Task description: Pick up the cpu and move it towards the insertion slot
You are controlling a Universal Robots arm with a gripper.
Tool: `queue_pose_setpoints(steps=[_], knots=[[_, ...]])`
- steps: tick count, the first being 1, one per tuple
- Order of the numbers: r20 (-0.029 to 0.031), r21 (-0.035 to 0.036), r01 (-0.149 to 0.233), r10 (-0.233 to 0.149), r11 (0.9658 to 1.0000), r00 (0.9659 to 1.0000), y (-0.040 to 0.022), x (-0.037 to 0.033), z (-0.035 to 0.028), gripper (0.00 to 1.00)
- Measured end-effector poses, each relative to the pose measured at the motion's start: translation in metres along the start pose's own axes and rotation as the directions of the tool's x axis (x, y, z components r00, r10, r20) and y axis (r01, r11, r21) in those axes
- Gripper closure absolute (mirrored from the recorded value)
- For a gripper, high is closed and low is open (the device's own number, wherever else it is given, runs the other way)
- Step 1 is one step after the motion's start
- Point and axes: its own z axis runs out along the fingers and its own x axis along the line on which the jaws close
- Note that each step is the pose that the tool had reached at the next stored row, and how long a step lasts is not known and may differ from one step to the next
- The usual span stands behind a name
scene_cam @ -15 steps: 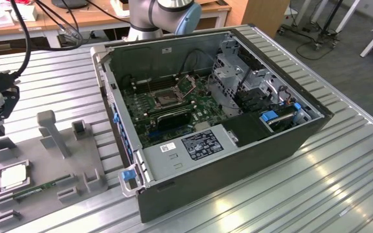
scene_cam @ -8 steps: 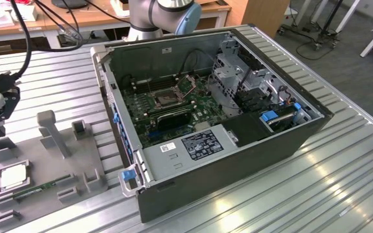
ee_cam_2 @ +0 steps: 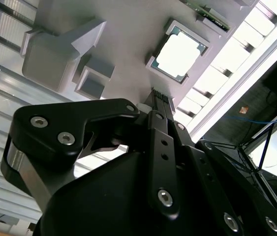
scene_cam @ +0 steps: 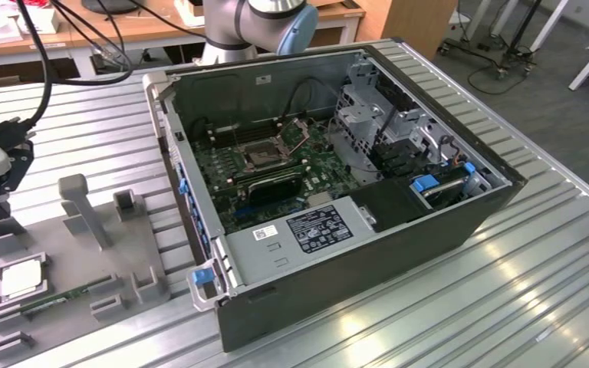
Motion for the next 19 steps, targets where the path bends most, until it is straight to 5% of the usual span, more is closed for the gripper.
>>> queue_pose_setpoints(steps=[19], knots=[[0.0002, -0.0001, 0.0, 0.0, 1.0, 1.0, -0.0004, 0.0, 0.0111, 0.89]])
